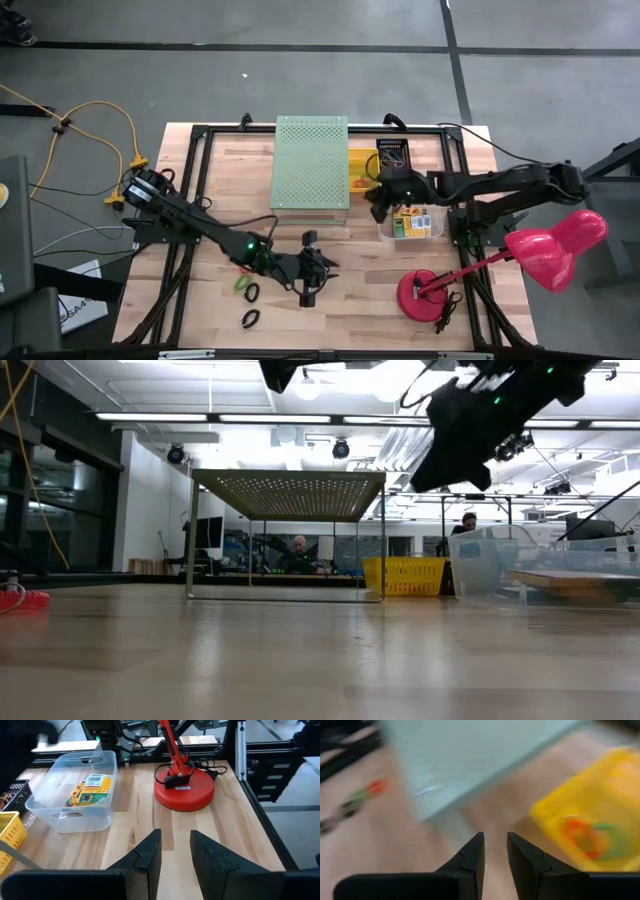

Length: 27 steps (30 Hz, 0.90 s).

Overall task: Pick & Place Office Desk Supplies
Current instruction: Put the black spring keychain into the yellow bin

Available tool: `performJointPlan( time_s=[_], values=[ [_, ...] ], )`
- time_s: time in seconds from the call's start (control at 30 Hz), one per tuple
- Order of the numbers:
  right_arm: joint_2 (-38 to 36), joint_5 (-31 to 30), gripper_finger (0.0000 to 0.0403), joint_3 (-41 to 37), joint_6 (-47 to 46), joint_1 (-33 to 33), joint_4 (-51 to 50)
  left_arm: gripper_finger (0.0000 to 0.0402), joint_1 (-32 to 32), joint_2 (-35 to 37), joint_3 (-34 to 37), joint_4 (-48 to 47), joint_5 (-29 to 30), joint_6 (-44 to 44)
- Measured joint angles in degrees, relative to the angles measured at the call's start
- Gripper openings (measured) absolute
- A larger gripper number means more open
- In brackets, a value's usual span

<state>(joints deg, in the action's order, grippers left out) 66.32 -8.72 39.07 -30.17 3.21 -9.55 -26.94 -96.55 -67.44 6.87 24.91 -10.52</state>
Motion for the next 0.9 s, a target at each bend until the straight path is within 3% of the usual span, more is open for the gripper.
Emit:
performJointPlan(
  time_s=[0.13,0.23,0.53,0.9],
  values=[
    [0.0,7.8,0.007,0.0,-0.1,-4.6,1.7,0.01,-1.2,0.0,0.0,0.0,0.0,0.0],
    [0.5,9.3,0.007,0.0,-0.1,-8.6,4.1,0.01,-2.4,0.0,0.0,-0.1,0.0,0.0],
    [1.1,4.1,0.007,0.0,0.8,-20.9,14.0,0.01,-6.9,0.0,0.0,-8.9,0.0,-8.6],
    [5.1,-0.7,0.007,0.0,3.4,-28.3,19.7,0.01,-14.0,0.0,0.0,-32.8,0.5,-34.7]
  ],
)
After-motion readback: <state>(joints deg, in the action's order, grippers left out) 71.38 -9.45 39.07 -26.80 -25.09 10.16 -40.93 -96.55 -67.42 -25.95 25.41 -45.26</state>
